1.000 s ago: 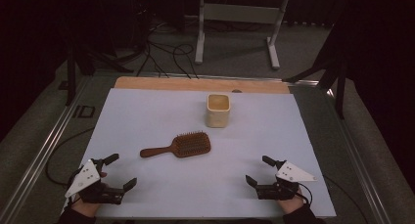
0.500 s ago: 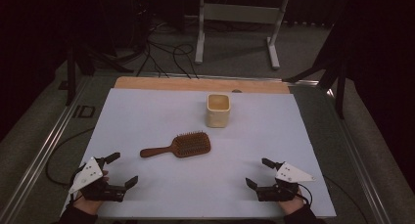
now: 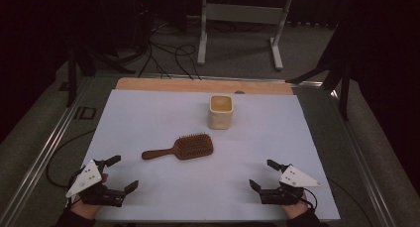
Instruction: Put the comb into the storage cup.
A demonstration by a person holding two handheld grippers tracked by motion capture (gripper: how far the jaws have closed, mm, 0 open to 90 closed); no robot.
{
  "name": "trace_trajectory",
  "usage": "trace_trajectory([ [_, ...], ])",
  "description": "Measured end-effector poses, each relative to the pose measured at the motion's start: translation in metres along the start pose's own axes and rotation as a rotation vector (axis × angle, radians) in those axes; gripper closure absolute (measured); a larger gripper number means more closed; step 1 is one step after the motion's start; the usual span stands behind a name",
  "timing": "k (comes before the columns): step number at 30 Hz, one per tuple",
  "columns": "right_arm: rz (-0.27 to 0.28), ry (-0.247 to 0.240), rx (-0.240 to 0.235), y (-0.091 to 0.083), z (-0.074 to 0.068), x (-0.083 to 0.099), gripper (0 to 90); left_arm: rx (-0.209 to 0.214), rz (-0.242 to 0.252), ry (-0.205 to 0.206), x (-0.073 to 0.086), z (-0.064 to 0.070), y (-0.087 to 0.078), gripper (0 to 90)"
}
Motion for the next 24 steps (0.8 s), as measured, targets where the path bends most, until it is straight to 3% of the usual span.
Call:
trace_trajectory([
  [6,0.008,-0.001,0.004,-0.002,0.000,0.000,8.4,0.025,0.017,-0.011,-0.009,0.001,-0.001,0.0],
  [19,0.035,0.000,0.015,-0.006,0.001,-0.004,8.4,0.048,-0.041,0.059,-0.040,0.003,-0.007,0.1],
  [24,0.038,0.000,0.014,-0.007,0.000,-0.005,8.4,0.062,-0.046,0.060,-0.051,0.001,-0.008,0.1],
])
Point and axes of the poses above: each handheld gripper's, and its own axes: y roughly forward along the jaws, x roughly out of its underside, z roughly to its right, the point moved 7 cm from there along y, roughly forward along the jaws, and after that the axes turned 6 degrees about x, right-handed, at the moved point
